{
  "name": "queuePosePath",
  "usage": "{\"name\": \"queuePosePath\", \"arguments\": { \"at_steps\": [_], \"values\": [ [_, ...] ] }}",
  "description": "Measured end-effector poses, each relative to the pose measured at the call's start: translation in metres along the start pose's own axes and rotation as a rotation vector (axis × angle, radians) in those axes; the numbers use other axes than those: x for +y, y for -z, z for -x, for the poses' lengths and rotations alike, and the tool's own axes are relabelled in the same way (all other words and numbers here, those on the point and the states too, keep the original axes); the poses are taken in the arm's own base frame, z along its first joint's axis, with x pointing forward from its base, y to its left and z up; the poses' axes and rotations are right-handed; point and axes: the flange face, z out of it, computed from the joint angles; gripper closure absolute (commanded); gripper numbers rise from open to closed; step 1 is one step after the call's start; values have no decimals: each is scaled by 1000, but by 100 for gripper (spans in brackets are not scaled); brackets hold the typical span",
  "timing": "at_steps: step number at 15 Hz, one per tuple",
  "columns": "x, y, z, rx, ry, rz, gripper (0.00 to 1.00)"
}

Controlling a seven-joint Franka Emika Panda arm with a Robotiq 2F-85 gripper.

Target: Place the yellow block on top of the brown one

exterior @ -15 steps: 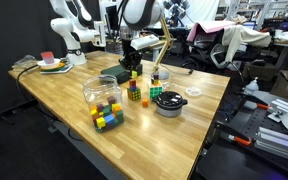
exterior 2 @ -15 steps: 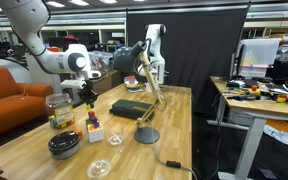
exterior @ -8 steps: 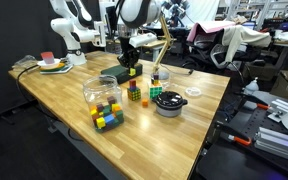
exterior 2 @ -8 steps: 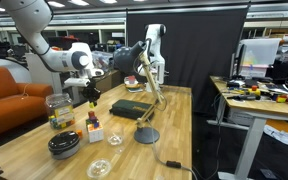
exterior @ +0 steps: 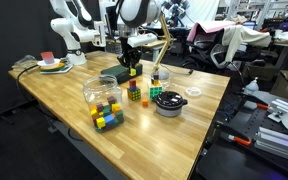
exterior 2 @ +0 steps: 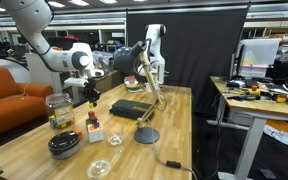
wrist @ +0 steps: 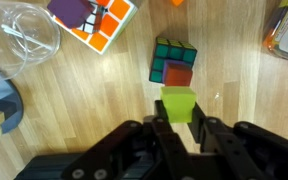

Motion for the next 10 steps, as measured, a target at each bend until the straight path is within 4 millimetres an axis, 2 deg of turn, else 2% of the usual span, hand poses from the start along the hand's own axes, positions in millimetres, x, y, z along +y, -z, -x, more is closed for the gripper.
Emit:
{"name": "queuePosePath", "arguments": {
  "at_steps": [10],
  "values": [
    [-3,-7,6,-43,-77,-1,93]
  ]
}}
